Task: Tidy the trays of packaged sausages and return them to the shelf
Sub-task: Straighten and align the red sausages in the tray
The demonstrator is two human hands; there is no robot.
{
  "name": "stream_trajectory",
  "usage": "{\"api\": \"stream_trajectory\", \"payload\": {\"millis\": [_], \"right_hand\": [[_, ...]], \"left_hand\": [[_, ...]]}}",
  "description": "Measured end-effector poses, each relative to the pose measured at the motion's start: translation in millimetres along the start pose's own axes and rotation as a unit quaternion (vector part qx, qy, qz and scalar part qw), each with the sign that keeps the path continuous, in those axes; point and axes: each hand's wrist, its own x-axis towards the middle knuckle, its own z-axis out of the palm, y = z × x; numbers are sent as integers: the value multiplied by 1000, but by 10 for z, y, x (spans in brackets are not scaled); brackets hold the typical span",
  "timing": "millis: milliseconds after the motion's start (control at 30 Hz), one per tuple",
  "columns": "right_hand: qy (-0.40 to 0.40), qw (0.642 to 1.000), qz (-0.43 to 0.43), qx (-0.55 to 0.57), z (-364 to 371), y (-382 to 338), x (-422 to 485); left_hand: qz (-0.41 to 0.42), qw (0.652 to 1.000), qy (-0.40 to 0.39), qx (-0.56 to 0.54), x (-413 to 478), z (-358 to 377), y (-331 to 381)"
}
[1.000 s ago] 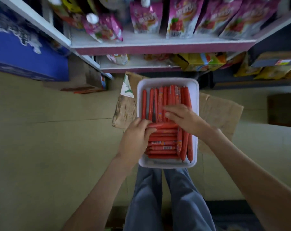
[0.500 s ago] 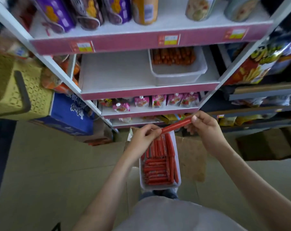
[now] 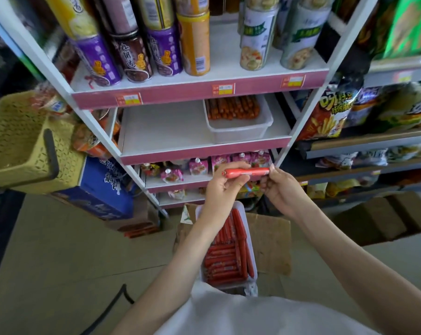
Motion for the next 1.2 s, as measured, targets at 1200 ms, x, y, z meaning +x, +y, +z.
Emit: {"api": "stream_trajectory", "payload": {"millis": [1200], "right_hand": [[-126,961,-84,-229,95,70,-43]], "left_hand": [[69,988,109,85,-138,-300,74]]}}
